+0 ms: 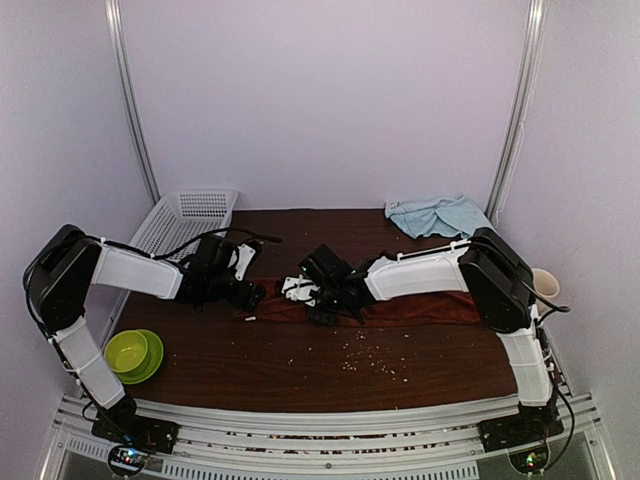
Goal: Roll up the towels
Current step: Smooth out the towel at the center of the board.
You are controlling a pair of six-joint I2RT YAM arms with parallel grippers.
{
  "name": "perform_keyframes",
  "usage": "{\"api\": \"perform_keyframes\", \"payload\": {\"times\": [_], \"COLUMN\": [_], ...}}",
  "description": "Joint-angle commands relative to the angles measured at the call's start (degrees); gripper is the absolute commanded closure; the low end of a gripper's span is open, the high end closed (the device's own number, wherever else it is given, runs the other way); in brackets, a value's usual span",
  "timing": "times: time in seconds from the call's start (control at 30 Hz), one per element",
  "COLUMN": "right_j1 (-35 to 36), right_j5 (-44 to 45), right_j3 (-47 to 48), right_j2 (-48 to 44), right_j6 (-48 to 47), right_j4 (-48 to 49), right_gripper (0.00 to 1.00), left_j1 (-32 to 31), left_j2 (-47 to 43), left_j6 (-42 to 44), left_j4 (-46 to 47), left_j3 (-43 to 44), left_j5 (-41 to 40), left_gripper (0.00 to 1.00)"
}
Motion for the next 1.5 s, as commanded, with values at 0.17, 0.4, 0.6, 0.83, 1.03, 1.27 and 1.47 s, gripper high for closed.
{"api": "perform_keyframes", "payload": {"times": [0.17,0.4,0.6,0.83,1.03,1.27,1.47], "right_j1": [-0.8,-0.9,-0.9,-1.2,-1.1,-1.1,-1.0], "right_j5": [-0.4,-2.3,-2.5,-1.7,-2.6,-4.8,-7.6], "right_j3": [1.9,3.2,3.8,3.7,3.0,3.6,4.1], "right_j2": [-2.6,-2.4,-1.6,-1.2,-0.6,-0.9,-1.7], "right_j6": [0.3,0.7,0.9,0.1,-0.5,-1.3,-1.7], "right_j4": [-0.9,-2.4,-3.2,-3.1,-3.6,-5.6,-7.1], "right_gripper": [0.79,0.73,0.73,0.79,0.88,1.00,1.00], "left_j1": [0.4,0.4,0.4,0.3,0.4,0.3,0.3], "left_j2": [1.1,1.3,1.4,1.6,1.5,1.5,1.3], "left_j6": [-0.4,-0.2,-0.2,-0.2,-0.1,-0.1,-0.6], "left_j4": [2.3,2.2,2.1,2.2,2.1,2.0,0.9], "left_j3": [0.5,0.7,0.9,0.9,0.9,1.0,1.7], "left_j5": [0.8,0.6,0.5,0.5,0.5,0.3,-1.2], "left_gripper": [0.02,0.02,0.02,0.02,0.02,0.02,0.02]}}
